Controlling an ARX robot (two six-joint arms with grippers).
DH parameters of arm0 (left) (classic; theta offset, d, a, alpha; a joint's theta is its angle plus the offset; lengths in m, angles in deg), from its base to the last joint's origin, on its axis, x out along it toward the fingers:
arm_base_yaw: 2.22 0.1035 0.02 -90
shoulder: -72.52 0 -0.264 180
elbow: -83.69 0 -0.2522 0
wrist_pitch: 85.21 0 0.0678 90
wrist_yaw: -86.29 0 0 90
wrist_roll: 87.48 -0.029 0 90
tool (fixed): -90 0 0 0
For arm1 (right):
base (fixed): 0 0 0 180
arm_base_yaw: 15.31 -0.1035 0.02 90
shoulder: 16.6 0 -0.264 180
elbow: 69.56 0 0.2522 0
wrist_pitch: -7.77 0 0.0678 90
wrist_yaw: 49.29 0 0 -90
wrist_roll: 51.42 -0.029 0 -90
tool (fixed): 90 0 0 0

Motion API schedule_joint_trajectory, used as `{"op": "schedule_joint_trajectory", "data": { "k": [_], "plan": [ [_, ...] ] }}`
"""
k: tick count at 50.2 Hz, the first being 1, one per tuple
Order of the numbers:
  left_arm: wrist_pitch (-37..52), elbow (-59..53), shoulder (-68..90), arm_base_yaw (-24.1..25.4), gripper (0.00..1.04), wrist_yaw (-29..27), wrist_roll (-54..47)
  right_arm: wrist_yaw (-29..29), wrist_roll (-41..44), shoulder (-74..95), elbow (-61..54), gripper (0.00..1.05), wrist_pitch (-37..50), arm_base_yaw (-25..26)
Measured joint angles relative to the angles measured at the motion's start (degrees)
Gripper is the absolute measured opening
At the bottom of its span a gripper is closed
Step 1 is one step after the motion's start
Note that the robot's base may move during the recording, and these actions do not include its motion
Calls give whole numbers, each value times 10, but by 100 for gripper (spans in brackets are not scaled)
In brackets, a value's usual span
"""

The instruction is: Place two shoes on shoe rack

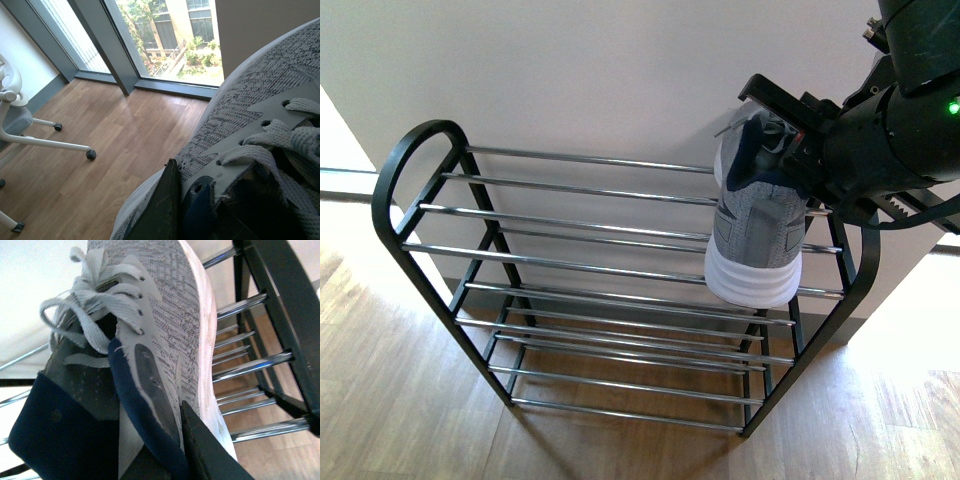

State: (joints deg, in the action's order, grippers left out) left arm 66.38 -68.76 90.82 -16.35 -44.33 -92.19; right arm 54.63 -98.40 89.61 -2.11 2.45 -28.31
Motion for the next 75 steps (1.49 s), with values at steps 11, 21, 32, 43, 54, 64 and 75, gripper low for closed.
{"op": "schedule_joint_trajectory", "data": {
  "k": [11,21,32,43,54,64,75],
  "plan": [
    [0,0,0,0,2,0,0,5,42,16,31,47,-51,14],
    [0,0,0,0,2,1,0,-21,78,18,56,83,-110,24],
    [0,0,0,0,2,0,0,-59,128,1,99,95,-220,57],
    [0,0,0,0,2,1,0,-111,221,-16,202,95,-292,98],
    [0,0,0,0,2,1,0,-50,395,-37,202,95,-238,155],
    [0,0,0,0,2,1,0,-101,543,-197,59,95,-202,259],
    [0,0,0,0,2,1,0,-217,621,-360,-33,95,-197,391]
  ]
}}
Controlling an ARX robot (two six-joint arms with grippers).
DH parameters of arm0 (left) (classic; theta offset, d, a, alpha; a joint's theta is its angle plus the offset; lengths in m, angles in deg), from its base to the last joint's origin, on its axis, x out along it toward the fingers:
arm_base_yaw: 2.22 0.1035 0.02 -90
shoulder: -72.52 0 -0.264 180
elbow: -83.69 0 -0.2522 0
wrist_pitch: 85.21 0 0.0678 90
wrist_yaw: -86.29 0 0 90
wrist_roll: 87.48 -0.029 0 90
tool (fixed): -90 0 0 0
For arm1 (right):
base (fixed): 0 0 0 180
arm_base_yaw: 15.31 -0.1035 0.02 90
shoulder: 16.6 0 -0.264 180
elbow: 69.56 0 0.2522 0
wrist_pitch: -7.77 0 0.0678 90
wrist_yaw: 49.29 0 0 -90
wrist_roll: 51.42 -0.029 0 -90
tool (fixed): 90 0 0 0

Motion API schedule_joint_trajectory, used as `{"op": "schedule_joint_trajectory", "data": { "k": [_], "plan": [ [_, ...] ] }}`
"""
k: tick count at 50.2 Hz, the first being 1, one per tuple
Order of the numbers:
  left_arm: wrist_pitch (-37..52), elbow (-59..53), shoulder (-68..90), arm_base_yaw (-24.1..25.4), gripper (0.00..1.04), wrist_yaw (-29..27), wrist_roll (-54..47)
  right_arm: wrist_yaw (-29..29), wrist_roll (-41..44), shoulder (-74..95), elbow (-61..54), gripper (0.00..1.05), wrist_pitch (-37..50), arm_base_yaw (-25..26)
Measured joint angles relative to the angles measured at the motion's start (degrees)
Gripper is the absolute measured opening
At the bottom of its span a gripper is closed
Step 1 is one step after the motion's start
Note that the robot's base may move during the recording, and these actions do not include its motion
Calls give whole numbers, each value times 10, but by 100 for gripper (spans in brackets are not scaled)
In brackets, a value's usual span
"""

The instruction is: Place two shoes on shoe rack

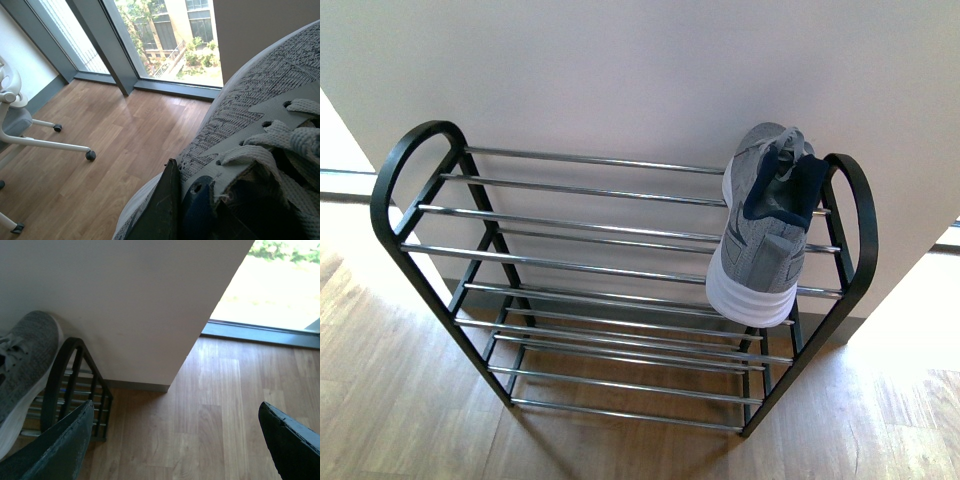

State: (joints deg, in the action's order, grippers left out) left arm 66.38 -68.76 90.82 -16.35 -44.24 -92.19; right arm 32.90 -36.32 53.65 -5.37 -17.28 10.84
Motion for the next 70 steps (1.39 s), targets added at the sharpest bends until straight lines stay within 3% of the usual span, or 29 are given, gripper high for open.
{"op": "schedule_joint_trajectory", "data": {
  "k": [8,20,24,28,33,40,45,48,63,70],
  "plan": [
    [0,0,0,0,2,-2,0,-82,20,-45,-30,95,9,68],
    [0,0,0,0,2,-1,0,-100,39,-11,-64,95,118,139],
    [0,0,0,0,2,-1,0,-148,42,-98,-144,95,46,177],
    [0,0,1,0,2,0,0,-142,40,-151,-198,95,61,184],
    [0,0,-1,0,2,1,0,-146,24,-133,-187,95,139,183],
    [0,0,-1,0,2,-1,0,-152,15,-103,-189,95,148,173],
    [0,0,-1,0,2,0,0,-293,-71,-114,-273,79,371,170],
    [0,0,-1,0,2,1,0,-299,-110,-164,-336,65,459,127],
    [0,0,-1,0,2,2,0,-136,-143,-356,-440,3,386,-37],
    [0,0,-1,0,2,-1,0,-77,-145,-419,-461,2,347,-99]
  ]
}}
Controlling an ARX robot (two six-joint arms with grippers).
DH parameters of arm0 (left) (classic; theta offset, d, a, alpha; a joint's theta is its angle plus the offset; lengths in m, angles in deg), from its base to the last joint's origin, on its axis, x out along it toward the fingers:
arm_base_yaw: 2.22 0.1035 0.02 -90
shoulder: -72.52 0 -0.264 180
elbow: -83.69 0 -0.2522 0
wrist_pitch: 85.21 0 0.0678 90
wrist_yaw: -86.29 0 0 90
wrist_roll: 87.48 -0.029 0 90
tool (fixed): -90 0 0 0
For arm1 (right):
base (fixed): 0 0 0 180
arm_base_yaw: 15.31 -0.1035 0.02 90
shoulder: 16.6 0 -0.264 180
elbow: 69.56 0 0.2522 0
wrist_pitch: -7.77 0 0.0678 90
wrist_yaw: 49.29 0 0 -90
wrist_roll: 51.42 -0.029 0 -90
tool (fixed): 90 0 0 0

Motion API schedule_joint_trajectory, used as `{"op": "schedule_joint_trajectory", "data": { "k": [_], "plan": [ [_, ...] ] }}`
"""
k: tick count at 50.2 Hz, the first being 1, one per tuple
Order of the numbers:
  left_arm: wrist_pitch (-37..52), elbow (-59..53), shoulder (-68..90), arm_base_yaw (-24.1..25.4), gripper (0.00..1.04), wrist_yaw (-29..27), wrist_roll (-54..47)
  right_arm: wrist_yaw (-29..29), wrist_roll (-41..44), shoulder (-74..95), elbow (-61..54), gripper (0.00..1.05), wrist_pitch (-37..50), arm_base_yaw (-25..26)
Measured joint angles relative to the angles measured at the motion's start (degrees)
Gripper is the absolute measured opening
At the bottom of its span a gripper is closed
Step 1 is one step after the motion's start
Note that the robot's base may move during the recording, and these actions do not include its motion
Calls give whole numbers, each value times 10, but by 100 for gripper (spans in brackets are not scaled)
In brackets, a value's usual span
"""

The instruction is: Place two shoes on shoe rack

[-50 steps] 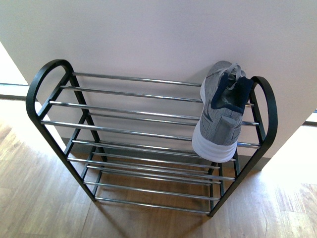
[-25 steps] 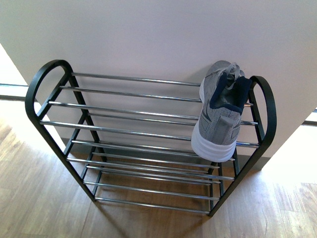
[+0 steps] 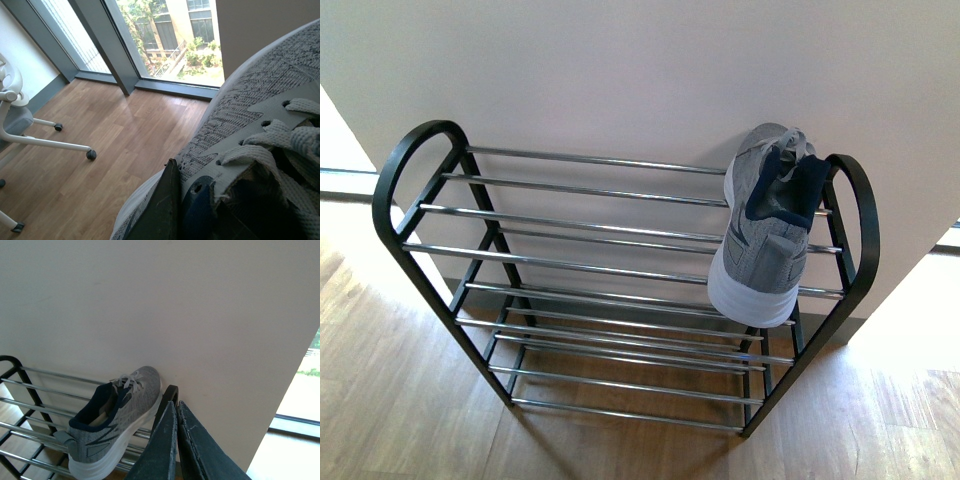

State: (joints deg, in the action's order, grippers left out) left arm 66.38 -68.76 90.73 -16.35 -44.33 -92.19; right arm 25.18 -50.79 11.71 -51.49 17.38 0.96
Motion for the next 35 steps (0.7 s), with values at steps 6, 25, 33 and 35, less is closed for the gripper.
{"op": "schedule_joint_trajectory", "data": {
  "k": [6,25,33,35],
  "plan": [
    [0,0,0,0,2,1,0,31,0,-34,-10,2,-24,-31],
    [0,0,0,0,2,1,0,136,0,-112,-32,2,-65,-123],
    [0,0,0,0,2,1,0,150,-1,-137,-32,2,-86,-158],
    [0,0,0,0,2,1,0,153,-1,-144,-32,2,-93,-159]
  ]
}}
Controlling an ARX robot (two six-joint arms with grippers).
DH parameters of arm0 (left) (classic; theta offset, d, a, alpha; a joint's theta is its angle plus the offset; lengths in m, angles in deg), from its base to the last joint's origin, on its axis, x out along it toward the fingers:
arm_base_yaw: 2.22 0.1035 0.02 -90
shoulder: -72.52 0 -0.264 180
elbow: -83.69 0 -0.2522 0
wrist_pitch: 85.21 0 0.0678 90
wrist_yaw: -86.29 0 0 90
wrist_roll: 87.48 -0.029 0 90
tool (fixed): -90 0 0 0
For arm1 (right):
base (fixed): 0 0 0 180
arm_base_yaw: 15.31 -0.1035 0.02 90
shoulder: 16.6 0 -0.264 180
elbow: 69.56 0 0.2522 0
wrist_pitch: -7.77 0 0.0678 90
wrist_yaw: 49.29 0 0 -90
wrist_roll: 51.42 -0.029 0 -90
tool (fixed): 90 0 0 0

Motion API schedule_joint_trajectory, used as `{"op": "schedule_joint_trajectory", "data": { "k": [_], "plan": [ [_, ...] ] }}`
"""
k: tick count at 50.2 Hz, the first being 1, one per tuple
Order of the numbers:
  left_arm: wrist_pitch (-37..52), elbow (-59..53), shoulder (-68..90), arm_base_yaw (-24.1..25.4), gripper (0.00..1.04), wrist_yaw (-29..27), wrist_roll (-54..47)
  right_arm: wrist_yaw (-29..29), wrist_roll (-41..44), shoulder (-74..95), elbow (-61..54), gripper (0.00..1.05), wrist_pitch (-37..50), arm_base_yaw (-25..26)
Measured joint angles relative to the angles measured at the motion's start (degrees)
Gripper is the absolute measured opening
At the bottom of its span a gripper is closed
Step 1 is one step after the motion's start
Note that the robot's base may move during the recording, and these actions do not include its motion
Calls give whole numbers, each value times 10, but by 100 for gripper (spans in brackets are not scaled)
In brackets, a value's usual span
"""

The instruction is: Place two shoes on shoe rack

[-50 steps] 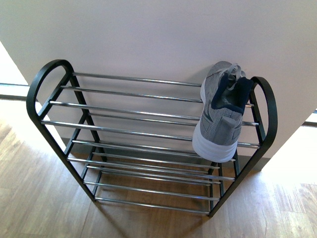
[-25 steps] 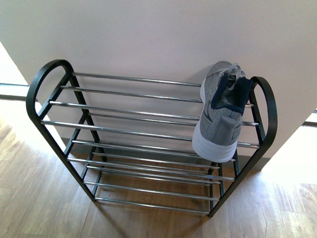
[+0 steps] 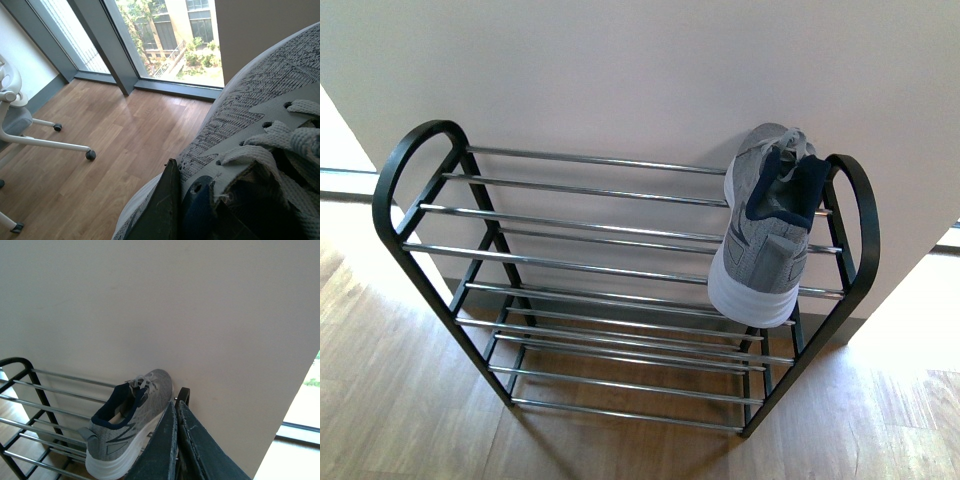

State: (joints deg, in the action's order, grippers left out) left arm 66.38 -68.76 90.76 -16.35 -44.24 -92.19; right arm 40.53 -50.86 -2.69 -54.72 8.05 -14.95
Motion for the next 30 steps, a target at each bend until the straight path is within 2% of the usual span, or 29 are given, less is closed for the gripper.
{"op": "schedule_joint_trajectory", "data": {
  "k": [14,19,30],
  "plan": [
    [0,0,0,0,2,0,0,0,0,-37,0,2,-37,-1],
    [0,0,0,0,2,0,0,3,0,-109,0,2,-128,-1],
    [0,0,0,0,2,0,0,2,0,-134,0,2,-139,-2]
  ]
}}
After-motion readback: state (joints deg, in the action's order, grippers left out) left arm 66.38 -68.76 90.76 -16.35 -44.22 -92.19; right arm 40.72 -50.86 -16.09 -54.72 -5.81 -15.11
